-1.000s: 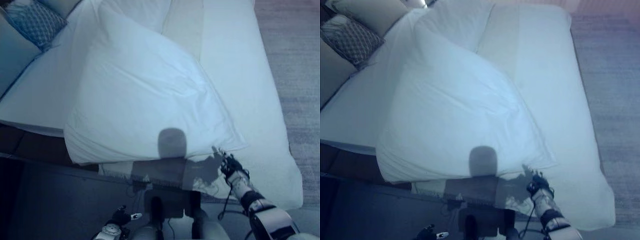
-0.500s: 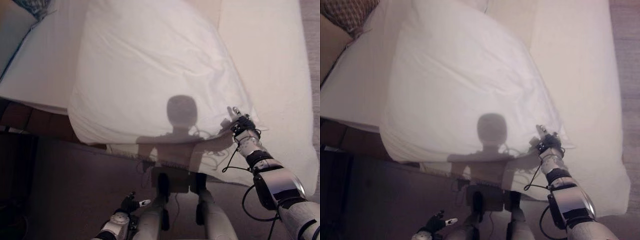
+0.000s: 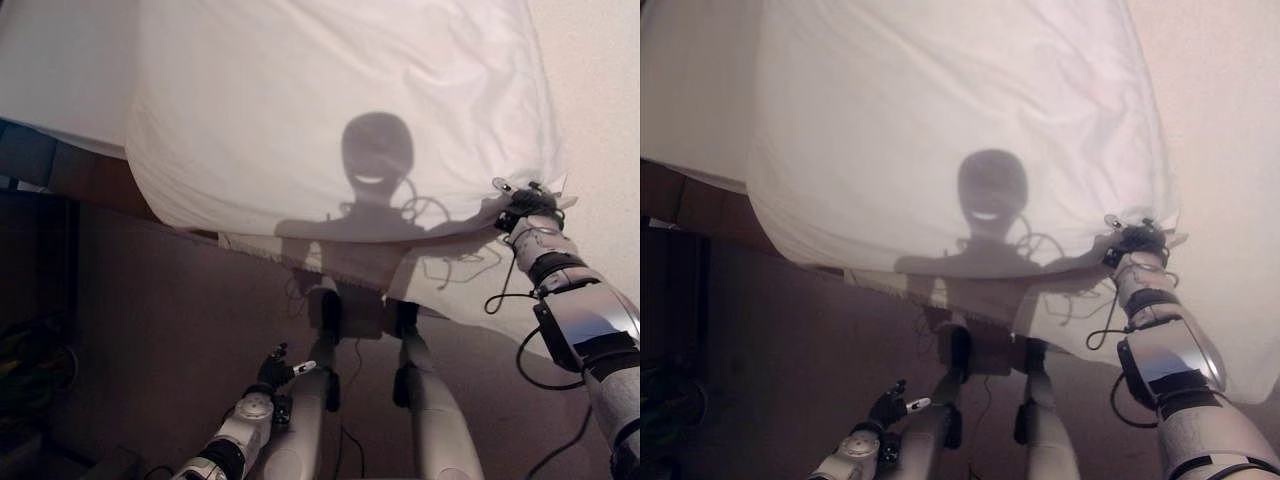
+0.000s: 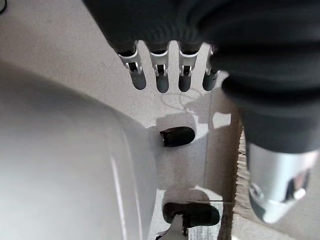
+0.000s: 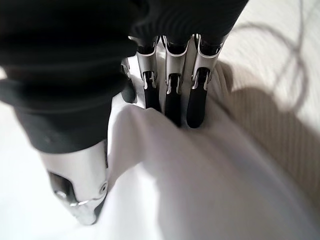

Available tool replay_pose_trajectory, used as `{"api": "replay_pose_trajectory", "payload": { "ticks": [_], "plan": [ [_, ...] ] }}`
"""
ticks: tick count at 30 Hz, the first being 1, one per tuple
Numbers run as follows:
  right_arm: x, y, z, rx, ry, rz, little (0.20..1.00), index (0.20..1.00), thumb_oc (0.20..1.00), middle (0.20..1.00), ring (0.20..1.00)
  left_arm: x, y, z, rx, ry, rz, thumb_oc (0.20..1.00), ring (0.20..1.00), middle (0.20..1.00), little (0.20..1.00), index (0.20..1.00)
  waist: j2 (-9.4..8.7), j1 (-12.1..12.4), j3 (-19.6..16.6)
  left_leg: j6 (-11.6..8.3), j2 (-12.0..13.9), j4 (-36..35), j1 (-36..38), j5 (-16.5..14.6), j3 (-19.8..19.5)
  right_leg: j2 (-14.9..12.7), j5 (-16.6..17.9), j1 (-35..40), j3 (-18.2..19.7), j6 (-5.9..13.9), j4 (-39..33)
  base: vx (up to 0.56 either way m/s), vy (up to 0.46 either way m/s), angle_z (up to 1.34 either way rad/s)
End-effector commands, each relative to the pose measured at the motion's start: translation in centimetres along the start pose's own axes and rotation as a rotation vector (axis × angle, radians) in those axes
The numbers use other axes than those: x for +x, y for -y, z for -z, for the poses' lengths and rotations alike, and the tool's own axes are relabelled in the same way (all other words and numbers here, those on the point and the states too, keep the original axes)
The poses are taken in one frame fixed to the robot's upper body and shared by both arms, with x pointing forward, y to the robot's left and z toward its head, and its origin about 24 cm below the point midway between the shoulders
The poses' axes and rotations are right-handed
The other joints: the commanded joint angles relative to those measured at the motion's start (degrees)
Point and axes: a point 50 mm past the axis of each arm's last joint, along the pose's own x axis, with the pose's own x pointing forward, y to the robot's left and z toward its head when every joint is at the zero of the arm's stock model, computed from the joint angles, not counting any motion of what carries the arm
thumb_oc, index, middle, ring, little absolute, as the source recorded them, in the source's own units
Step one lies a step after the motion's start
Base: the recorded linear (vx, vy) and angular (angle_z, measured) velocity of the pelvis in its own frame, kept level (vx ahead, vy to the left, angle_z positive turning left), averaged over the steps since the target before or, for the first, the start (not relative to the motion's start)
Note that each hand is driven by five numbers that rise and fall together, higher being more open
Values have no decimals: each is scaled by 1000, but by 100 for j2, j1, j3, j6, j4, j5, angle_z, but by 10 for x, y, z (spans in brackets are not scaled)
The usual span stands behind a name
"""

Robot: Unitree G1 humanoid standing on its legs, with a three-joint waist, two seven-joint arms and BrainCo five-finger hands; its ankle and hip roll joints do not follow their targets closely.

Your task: Make the bed

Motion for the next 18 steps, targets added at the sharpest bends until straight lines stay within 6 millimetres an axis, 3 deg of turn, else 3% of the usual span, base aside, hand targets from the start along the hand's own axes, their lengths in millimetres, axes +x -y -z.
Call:
{"api": "replay_pose_trajectory", "payload": {
  "ticks": [1,2,9,12,18],
  "plan": [
    [-2,-1,-54,-101,147,-26,363,363,363,363,363,2,-1,-10,33,40,-7,1000,1000,1000,1000,1000,-151,161,163,-171,-323,-2,-236,107,-201,-22,-144,202,128,373,413,-40,-24,14],
    [-2,0,-54,-106,148,-24,200,200,200,200,200,2,-1,-12,29,48,-9,1000,1000,1000,1000,1000,-141,156,163,-174,-326,-2,-275,131,-232,-32,-146,160,117,372,439,-44,-30,17],
    [-5,-14,-46,79,131,-59,200,200,200,200,200,4,0,-19,-2,60,-11,1000,1000,1000,1000,1000,-166,91,163,-210,-364,-2,-265,169,-388,-70,-182,225,52,376,452,-30,-7,15],
    [-19,-44,-49,328,185,-149,200,200,200,200,200,3,2,-29,-21,106,-2,1000,1000,1000,1000,1000,-272,-6,163,-207,-363,-2,34,102,-351,-65,-176,518,92,395,409,-20,55,6],
    [-41,-55,-60,510,330,-237,200,200,200,200,200,-2,9,-52,-56,212,64,1000,1000,1000,1000,1000,-477,-201,69,-177,-334,-2,522,-40,-183,-94,-121,950,184,458,310,-11,58,-1]
  ]
}}
